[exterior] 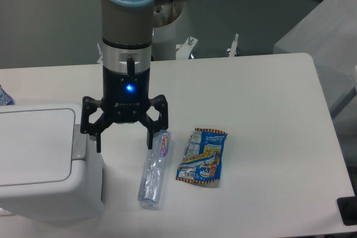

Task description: Open the trash can

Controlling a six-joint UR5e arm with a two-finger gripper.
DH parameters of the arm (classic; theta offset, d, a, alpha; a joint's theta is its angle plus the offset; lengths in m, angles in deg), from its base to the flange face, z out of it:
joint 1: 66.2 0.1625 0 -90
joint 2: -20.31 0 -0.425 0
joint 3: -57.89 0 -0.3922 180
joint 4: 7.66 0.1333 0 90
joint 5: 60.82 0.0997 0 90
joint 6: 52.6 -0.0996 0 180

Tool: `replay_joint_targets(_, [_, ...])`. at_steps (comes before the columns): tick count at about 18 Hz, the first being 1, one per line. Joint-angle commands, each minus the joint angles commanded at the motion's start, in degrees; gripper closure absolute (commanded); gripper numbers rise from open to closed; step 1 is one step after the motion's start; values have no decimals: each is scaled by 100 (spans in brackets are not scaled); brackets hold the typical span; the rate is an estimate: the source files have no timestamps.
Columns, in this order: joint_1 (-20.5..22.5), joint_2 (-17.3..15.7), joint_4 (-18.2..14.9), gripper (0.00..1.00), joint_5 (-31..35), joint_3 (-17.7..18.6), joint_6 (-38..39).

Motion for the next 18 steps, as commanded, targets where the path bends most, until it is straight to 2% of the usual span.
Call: replay_joint_targets(18, [123,105,26,0,18,-97,-70])
